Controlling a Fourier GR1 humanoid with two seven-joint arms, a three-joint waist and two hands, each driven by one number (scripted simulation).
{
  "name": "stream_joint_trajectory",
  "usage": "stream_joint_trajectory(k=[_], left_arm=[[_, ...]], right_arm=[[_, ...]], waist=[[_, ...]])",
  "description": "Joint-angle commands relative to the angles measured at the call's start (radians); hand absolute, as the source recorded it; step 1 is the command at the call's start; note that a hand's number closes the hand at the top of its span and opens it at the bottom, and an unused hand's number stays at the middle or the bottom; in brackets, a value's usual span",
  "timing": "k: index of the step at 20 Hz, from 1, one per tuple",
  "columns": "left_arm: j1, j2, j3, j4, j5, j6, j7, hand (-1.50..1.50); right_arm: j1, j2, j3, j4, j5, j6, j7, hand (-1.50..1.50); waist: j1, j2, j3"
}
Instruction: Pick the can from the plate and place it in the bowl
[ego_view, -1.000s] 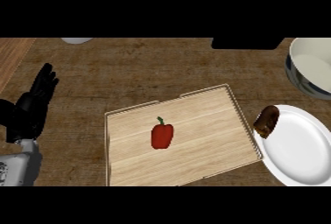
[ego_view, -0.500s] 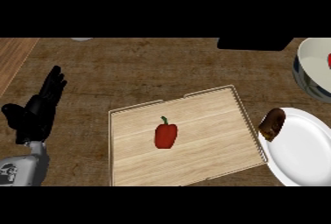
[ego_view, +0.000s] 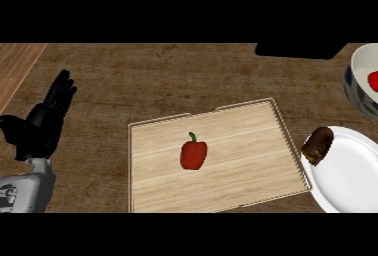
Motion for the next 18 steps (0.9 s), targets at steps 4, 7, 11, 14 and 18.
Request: stream_joint_trajectory(k=[4, 7, 11, 14, 18], left_arm=[[-0.004, -0.017, -0.012, 0.004, -0.006, 0.006, 0.0, 0.0], [0.0, -0.011, -0.013, -0.01, -0.005, -0.003, -0.006, 0.0], [0.008, 0.0, 0.008, -0.015, 0.015, -0.012, -0.005, 0.0], [0.004, -0.004, 0.013, 0.01, 0.011, -0.005, -0.012, 0.0], [0.007, -0.013, 0.001, 0.011, -0.011, 0.012, -0.013, 0.0]], right_arm=[[-0.021, -0.006, 0.048, 0.163, 0.074, 0.046, -0.06, -1.5], [-0.06, 0.013, 0.015, 0.203, 0.039, 0.11, -0.105, -1.5], [-0.097, -0.017, -0.137, 0.278, -0.121, 0.283, -0.131, -1.5], [-0.118, -0.031, -0.251, 0.327, -0.238, 0.366, -0.122, -1.5], [-0.13, -0.092, -0.336, 0.387, -0.326, 0.48, -0.03, -1.5]], waist=[[0.013, 0.012, 0.004], [0.017, 0.007, 0.005], [0.01, 0.004, 0.007], [-0.008, 0.007, 0.008], [-0.02, 0.008, 0.008]])
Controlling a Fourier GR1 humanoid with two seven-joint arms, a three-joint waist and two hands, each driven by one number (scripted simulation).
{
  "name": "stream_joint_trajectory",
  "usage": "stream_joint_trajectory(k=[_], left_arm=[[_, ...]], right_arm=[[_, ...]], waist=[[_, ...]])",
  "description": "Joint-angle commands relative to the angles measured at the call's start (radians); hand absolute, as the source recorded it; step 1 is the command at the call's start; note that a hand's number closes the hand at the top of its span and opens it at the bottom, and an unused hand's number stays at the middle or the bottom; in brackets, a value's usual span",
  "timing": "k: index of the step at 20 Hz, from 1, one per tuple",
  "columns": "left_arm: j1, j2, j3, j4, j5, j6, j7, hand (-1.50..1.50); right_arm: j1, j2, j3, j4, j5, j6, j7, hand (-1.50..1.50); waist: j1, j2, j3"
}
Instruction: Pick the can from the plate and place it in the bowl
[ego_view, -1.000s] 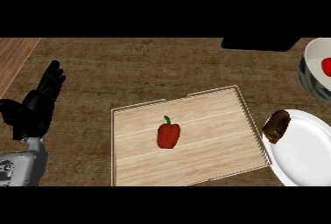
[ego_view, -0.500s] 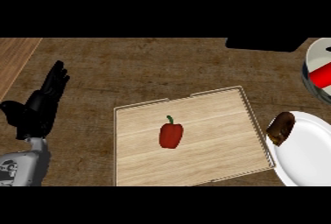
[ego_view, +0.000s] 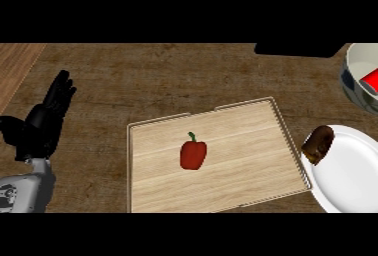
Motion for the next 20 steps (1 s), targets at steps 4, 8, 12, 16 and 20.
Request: stream_joint_trajectory(k=[4, 8, 12, 16, 20], left_arm=[[-0.014, -0.01, -0.002, -0.002, -0.005, 0.013, 0.002, 0.0], [-0.015, -0.006, 0.008, 0.017, 0.003, 0.007, 0.001, 0.0], [0.004, -0.001, 0.017, 0.002, 0.004, 0.01, -0.007, 0.0], [0.015, -0.015, -0.003, 0.004, 0.001, 0.003, -0.01, 0.0], [0.029, -0.007, 0.011, 0.001, 0.0, 0.01, -0.011, 0.0]], right_arm=[[0.006, -0.128, -0.095, 0.055, -0.098, 0.24, 0.06, -1.5], [0.045, -0.167, -0.096, 0.036, -0.102, 0.309, 0.071, -1.5], [0.077, -0.182, -0.135, 0.04, -0.144, 0.347, 0.095, -1.5], [0.072, -0.182, -0.165, 0.03, -0.179, 0.41, 0.142, -1.5], [0.083, -0.204, -0.195, 0.008, -0.213, 0.457, 0.178, -1.5]], waist=[[-0.007, 0.009, 0.003], [-0.022, 0.014, 0.006], [-0.021, 0.013, 0.011], [-0.02, 0.011, 0.012], [-0.021, 0.006, 0.012]])
